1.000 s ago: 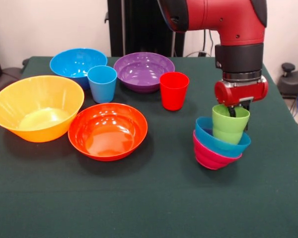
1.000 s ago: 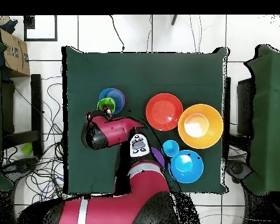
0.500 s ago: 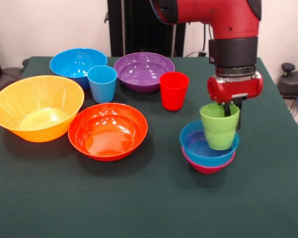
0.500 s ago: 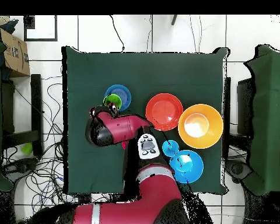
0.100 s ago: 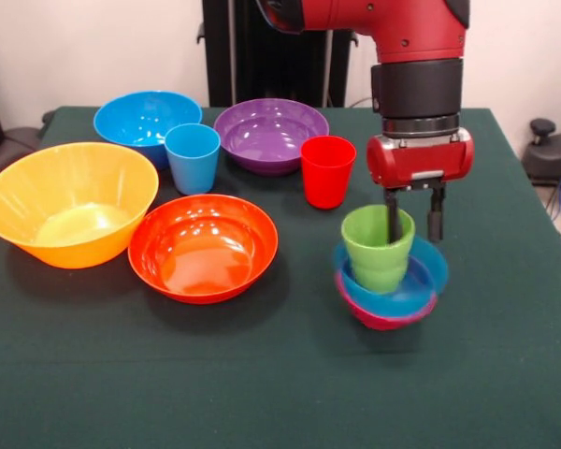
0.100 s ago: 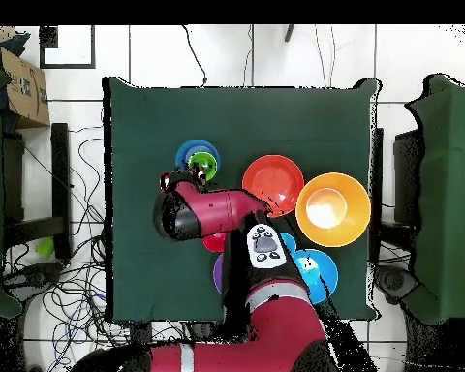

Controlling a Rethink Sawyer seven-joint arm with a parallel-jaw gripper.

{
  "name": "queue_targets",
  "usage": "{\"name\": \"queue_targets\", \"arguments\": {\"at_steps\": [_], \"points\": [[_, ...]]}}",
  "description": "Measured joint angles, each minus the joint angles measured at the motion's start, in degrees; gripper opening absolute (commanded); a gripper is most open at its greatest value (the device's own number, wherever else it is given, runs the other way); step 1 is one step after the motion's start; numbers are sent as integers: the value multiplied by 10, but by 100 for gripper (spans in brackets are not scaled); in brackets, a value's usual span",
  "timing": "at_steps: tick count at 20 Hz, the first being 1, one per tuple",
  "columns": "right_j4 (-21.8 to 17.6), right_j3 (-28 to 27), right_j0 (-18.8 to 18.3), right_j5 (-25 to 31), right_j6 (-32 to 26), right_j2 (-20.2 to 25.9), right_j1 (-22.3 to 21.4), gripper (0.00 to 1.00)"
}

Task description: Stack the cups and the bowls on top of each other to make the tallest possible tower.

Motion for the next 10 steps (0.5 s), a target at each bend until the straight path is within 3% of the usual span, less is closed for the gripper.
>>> {"name": "queue_targets", "arguments": {"at_steps": [10], "points": [[0,0,-11,0,0,13,1,100]]}}
